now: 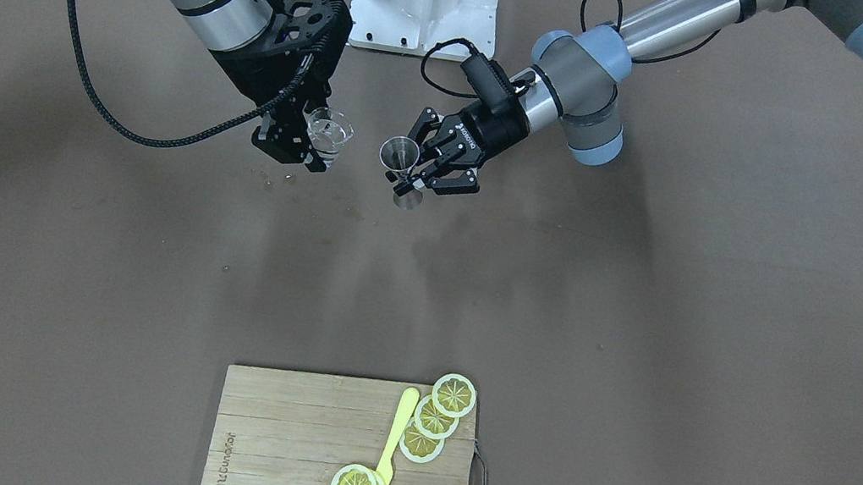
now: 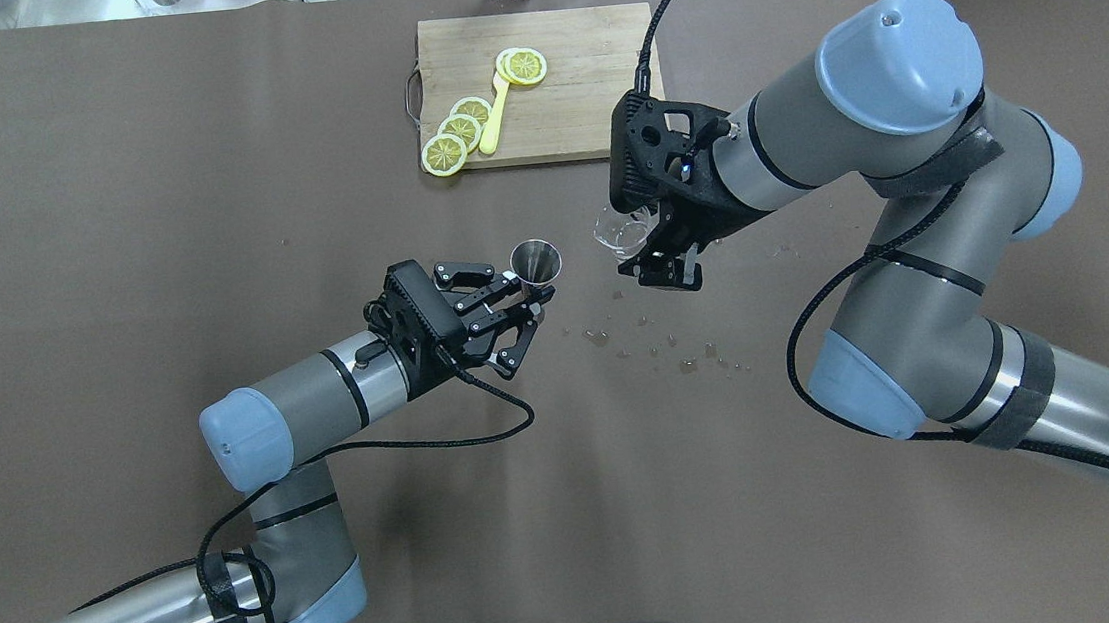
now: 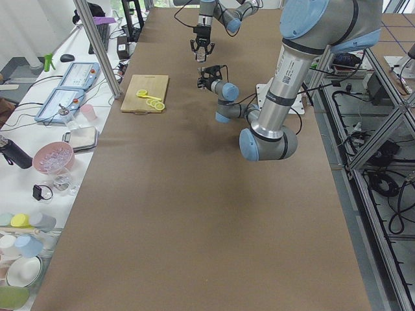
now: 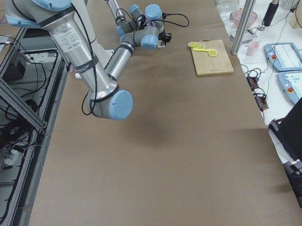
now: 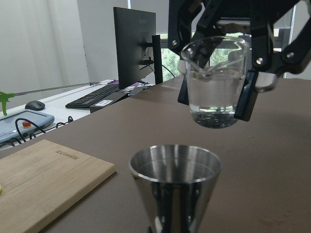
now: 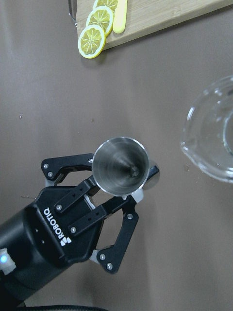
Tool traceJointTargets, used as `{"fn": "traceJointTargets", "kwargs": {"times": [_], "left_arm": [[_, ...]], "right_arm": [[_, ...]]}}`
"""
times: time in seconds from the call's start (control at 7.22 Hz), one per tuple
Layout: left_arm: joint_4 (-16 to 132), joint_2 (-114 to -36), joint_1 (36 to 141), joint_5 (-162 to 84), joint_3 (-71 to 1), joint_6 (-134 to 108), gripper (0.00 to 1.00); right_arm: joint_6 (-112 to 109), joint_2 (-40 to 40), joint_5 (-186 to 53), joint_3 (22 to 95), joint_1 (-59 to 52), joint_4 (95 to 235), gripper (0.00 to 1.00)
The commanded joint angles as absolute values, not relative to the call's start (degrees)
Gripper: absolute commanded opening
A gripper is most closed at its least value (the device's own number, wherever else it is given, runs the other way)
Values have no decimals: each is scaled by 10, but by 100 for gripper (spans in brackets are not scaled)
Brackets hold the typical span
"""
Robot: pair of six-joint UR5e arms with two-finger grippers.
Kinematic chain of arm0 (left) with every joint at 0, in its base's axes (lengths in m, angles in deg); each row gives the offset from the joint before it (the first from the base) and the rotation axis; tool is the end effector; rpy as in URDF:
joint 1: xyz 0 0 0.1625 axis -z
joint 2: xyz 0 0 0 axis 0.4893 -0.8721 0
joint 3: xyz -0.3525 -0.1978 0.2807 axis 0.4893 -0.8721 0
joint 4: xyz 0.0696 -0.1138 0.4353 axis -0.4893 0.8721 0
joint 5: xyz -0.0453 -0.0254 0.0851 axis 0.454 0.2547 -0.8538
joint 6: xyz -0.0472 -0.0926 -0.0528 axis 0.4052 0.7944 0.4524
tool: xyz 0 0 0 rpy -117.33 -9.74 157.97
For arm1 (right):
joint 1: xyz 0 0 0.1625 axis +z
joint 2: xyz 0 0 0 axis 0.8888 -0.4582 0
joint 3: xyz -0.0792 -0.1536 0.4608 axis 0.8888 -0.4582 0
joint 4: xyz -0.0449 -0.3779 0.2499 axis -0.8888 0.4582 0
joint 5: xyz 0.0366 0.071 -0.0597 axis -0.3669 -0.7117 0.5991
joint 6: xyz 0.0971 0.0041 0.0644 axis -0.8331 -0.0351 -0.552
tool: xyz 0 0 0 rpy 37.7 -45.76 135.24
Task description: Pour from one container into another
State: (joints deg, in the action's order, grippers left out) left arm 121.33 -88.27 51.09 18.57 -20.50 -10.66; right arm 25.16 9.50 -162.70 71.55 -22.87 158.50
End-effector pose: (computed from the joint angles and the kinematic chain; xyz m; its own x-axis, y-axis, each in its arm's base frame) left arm 0.6435 -0.4250 0.2991 0.4223 0.8416 -0.3367 0.4414 0.1335 0.8873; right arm -0.4749 -0.4962 0.2261 0.1611 -0.9862 0.0384 0.3487 0.0933 0.9326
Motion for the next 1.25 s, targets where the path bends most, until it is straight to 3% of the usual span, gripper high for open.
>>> {"fn": "traceJointTargets", "kwargs": {"times": [0.0, 1.11], "left_arm": [[1213, -883, 511, 186, -205, -107, 0], [1213, -883, 511, 187, -205, -107, 0]], "right_arm": [[253, 106, -1621, 716, -231, 1600, 0], [253, 146, -1616, 733, -248, 1727, 0]]}}
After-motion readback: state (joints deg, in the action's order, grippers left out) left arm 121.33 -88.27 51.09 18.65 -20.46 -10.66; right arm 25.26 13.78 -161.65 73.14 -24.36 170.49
